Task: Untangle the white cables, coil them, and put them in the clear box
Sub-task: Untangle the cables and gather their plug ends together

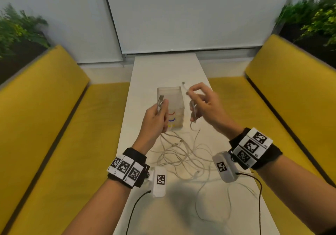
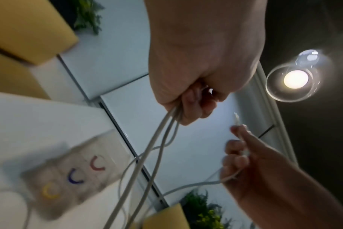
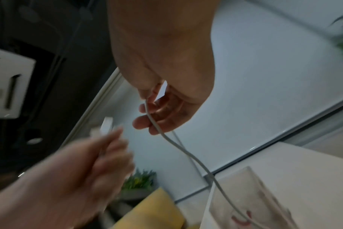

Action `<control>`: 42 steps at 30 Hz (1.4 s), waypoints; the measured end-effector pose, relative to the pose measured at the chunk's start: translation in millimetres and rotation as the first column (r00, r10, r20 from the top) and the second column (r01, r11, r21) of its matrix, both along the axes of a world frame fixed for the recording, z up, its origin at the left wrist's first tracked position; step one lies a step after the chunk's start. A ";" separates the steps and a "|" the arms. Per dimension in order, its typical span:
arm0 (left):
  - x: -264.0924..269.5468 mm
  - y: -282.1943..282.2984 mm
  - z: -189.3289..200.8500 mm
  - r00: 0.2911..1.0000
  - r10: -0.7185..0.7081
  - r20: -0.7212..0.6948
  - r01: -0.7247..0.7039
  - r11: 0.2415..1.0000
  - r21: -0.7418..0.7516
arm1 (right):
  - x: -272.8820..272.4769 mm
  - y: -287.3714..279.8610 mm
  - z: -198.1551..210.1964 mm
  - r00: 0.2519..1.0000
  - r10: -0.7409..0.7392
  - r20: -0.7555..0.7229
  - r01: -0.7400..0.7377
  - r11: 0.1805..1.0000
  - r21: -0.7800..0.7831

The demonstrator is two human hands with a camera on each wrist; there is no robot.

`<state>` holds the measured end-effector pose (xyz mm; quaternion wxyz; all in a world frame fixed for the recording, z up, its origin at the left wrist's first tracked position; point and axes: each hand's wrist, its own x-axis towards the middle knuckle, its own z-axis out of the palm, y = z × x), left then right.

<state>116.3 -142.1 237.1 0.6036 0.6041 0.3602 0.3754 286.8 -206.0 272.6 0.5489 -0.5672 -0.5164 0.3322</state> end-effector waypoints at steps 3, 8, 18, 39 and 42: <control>8.8 -8.7 18.6 0.997 -0.060 0.051 0.057 0.997 0.055 | -22.2 0.5 -4.5 0.995 0.063 0.071 -0.064 0.998 0.013; 15.1 -12.8 23.4 0.996 0.007 0.086 -0.015 0.996 0.087 | -26.3 2.2 -4.4 0.988 0.156 -0.002 -0.156 0.988 0.006; 5.8 -15.2 23.2 0.990 -0.052 0.131 0.046 0.998 0.047 | 2.0 -2.6 0.6 0.869 0.494 -0.019 -0.488 0.851 -0.194; 1.5 -17.2 39.3 0.997 -0.075 -0.010 0.072 0.913 0.402 | 36.7 -12.6 -2.3 0.912 0.230 0.339 -0.167 0.964 -0.206; 13.9 -18.3 30.3 0.994 -0.085 -0.070 0.105 0.920 0.378 | 22.0 -9.0 19.3 0.904 0.315 0.288 -0.268 0.944 -0.193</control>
